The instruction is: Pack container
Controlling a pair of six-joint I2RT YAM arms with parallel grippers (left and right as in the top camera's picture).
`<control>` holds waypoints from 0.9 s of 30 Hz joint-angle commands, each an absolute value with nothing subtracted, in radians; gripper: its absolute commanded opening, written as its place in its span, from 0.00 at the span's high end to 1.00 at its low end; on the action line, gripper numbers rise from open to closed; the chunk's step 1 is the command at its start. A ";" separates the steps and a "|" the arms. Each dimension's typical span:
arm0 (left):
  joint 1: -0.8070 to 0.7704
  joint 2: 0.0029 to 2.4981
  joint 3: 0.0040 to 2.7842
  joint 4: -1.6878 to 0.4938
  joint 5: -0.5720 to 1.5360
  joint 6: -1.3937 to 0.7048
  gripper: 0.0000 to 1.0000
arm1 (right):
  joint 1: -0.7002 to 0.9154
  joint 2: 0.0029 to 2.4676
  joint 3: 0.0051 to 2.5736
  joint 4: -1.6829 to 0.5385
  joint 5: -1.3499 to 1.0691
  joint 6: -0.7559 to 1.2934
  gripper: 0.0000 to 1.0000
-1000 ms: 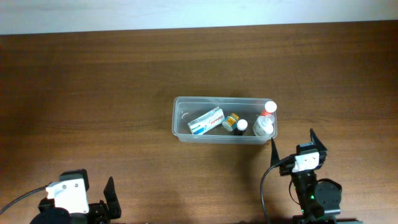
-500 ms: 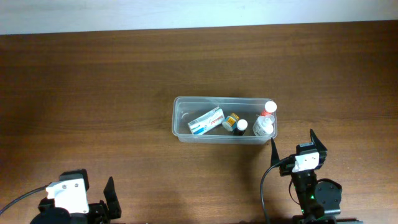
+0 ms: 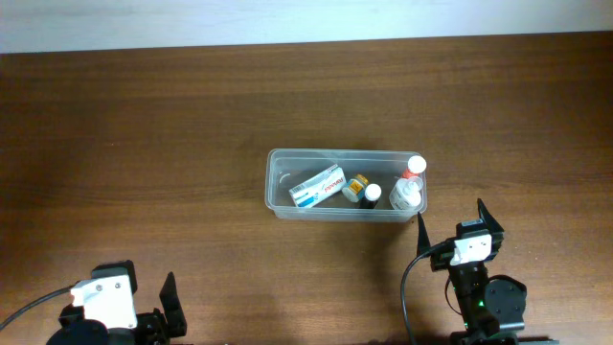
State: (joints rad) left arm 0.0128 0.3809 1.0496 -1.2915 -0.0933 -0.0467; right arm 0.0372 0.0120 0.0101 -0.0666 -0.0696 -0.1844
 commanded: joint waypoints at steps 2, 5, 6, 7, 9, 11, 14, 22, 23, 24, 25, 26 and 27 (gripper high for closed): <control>0.014 0.377 1.044 -1.290 -0.083 -0.053 0.01 | 0.046 0.006 0.006 -0.071 -0.078 -0.183 0.01; 0.015 0.377 1.044 -1.290 -0.084 -0.052 0.01 | 0.046 0.006 0.006 -0.072 -0.078 -0.183 0.02; 0.015 0.376 1.044 -1.287 -0.092 -0.052 0.00 | 0.046 0.006 0.006 -0.071 -0.078 -0.183 0.02; 0.015 0.376 1.043 -1.274 -0.095 -0.052 0.01 | 0.046 0.006 0.006 -0.072 -0.078 -0.183 0.02; 0.015 0.376 1.032 -1.226 -0.077 -0.053 0.01 | 0.046 0.006 0.006 -0.072 -0.078 -0.183 0.02; 0.015 0.374 1.013 -1.149 -0.072 -0.053 0.01 | 0.046 0.006 0.006 -0.071 -0.078 -0.183 0.02; 0.015 0.350 0.952 -1.055 -0.076 -0.052 0.01 | 0.046 0.006 0.006 -0.072 -0.078 -0.183 0.02; 0.015 0.158 0.627 -0.840 -0.075 -0.052 0.01 | 0.046 0.006 0.006 -0.071 -0.078 -0.183 0.02; 0.015 0.132 0.586 -0.802 -0.074 -0.052 0.01 | 0.046 0.006 0.006 -0.072 -0.078 -0.183 0.02; 0.015 0.110 0.551 -0.767 -0.073 -0.052 0.00 | 0.046 0.006 0.006 -0.071 -0.078 -0.183 0.02; 0.015 0.087 0.512 -0.726 -0.072 -0.052 0.01 | 0.046 0.006 0.006 -0.071 -0.078 -0.183 0.02; 0.015 0.065 0.475 -0.687 -0.071 -0.052 0.01 | 0.046 0.006 0.006 -0.072 -0.078 -0.183 0.02; 0.015 0.046 0.439 -0.647 -0.069 -0.052 0.00 | 0.046 0.006 0.006 -0.072 -0.078 -0.183 0.02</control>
